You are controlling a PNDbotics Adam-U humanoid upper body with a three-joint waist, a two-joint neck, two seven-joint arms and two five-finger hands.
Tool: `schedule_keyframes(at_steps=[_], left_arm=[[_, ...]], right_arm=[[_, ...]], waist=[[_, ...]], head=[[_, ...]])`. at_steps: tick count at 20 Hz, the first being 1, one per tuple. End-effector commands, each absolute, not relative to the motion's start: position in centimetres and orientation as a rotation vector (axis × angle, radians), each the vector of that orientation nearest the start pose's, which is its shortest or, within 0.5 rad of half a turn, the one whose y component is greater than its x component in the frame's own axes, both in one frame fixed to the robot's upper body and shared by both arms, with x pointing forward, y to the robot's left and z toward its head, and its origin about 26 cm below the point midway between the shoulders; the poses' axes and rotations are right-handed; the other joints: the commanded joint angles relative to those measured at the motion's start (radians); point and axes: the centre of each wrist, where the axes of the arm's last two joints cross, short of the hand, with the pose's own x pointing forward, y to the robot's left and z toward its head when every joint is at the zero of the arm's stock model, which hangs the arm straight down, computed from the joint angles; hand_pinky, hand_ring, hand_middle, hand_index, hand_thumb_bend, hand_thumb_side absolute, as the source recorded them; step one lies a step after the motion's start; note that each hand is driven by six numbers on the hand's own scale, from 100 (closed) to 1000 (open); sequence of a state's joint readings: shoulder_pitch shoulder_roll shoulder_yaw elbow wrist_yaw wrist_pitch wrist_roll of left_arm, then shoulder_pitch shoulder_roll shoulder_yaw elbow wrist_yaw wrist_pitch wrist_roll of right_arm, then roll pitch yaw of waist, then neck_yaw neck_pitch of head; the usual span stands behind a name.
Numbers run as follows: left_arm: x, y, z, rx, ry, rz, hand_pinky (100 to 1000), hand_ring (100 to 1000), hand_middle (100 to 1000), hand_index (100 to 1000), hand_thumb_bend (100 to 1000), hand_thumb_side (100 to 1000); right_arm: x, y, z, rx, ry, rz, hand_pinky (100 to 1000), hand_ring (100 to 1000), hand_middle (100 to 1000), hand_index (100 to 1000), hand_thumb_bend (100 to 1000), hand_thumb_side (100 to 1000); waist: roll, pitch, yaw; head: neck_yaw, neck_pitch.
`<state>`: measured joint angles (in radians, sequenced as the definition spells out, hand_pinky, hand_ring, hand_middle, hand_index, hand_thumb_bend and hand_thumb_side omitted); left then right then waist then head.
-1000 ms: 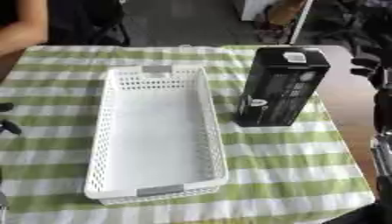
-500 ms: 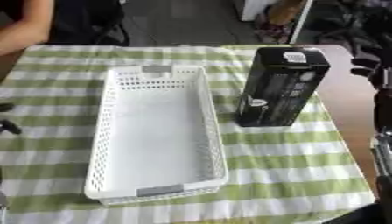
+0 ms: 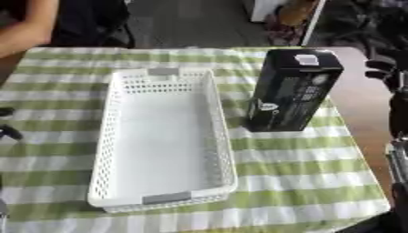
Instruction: Pick up objects on the table and place them in the box.
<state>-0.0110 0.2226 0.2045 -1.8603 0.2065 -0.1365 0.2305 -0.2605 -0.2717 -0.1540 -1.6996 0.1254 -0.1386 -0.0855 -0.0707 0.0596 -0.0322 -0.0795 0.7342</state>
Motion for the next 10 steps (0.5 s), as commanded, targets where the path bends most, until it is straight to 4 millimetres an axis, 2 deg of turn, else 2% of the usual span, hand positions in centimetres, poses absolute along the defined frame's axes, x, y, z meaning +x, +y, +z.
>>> schedule_keyframes(at_steps=[1,3,5,6,8,10], left_arm=[[26.7,33.4,9.9,0.304,-2.056,0.287,311,574,710,660,100,1000],[26.7,33.3,9.9,0.304,-2.055,0.286,311,573,710,659,100,1000],[26.7,33.3,9.8,0.303,-2.055,0.285,312,574,710,657,100,1000],[26.7,33.3,9.8,0.303,-2.055,0.284,312,574,710,657,100,1000],[26.7,33.3,9.8,0.304,-2.054,0.283,312,573,710,656,100,1000],[26.7,33.4,9.8,0.304,-2.053,0.283,312,573,709,656,100,1000]], right_arm=[[33.0,-31.8,13.4,-0.471,-2.128,0.181,706,726,782,979,532,961],[33.0,-32.0,13.7,-0.495,-2.132,0.239,728,745,799,984,573,976],[33.2,-32.3,14.5,-0.541,-2.134,0.392,766,778,823,983,645,901],[33.3,-32.5,14.8,-0.559,-2.124,0.474,755,769,828,983,656,882],[33.4,-32.9,15.5,-0.590,-2.103,0.618,791,800,835,981,678,835],[33.5,-33.3,15.9,-0.616,-2.079,0.724,793,802,836,979,683,824]], waist=[[0.003,-0.008,-0.001],[0.003,-0.009,-0.001],[0.002,-0.010,0.001],[0.002,-0.010,0.002],[0.001,-0.011,0.003],[0.000,-0.012,0.004]], head=[[-0.005,-0.009],[-0.005,-0.008],[-0.005,-0.007],[-0.005,-0.006],[-0.004,-0.005],[-0.002,-0.005]])
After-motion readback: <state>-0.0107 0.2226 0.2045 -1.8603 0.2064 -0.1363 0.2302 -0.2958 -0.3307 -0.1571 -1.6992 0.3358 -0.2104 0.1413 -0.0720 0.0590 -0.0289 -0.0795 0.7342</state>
